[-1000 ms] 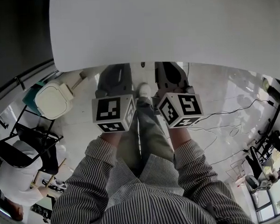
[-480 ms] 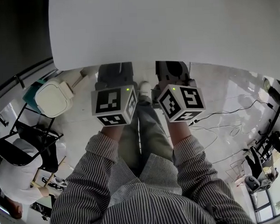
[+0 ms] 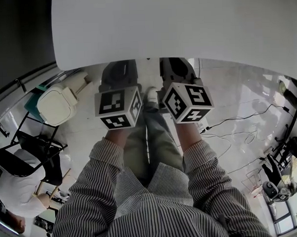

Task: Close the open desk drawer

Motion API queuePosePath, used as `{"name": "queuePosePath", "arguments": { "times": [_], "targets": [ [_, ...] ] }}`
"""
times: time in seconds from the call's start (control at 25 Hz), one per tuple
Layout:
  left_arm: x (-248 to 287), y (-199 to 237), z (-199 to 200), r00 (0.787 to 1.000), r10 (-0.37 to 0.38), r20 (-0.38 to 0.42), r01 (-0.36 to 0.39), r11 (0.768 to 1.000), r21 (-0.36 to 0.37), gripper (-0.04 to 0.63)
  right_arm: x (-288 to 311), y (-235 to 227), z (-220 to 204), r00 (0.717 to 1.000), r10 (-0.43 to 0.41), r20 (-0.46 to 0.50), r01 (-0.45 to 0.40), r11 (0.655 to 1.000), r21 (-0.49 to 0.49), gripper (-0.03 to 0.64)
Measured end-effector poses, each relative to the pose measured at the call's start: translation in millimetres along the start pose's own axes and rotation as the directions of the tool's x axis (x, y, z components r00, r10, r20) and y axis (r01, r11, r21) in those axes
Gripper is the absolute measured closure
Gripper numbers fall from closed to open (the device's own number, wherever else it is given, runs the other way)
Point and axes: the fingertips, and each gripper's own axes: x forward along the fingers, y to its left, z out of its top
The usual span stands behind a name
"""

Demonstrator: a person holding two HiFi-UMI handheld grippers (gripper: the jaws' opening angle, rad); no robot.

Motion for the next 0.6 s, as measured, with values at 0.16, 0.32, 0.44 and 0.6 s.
{"name": "queuePosePath", "arguments": {
  "times": [0.16,0.32,0.44,0.6],
  "targets": [
    [-12.2,-3.8,-7.2,1.0,-0.01,0.002,0.01,1.0,0.005,0.583,-8.1,8.5,-4.9,1.0,0.008,0.008,-0.008,1.0,-0.007,0.6],
    [-25.4,-9.3,-4.7,0.999,-0.028,0.021,0.028,1.0,0.009,0.583,-18.6,19.5,0.2,0.999,0.035,0.025,-0.035,0.999,-0.03,0.6],
    [-34.4,-17.3,-0.3,0.998,-0.039,0.04,0.038,0.999,0.011,0.583,-25.9,29.2,6.0,0.996,0.08,0.024,-0.079,0.996,-0.044,0.6],
    [-49.5,-22.1,7.2,0.996,-0.052,0.071,0.051,0.998,0.021,0.583,-42.1,38.4,15.1,0.995,0.083,0.061,-0.081,0.996,-0.038,0.601]
  ]
}}
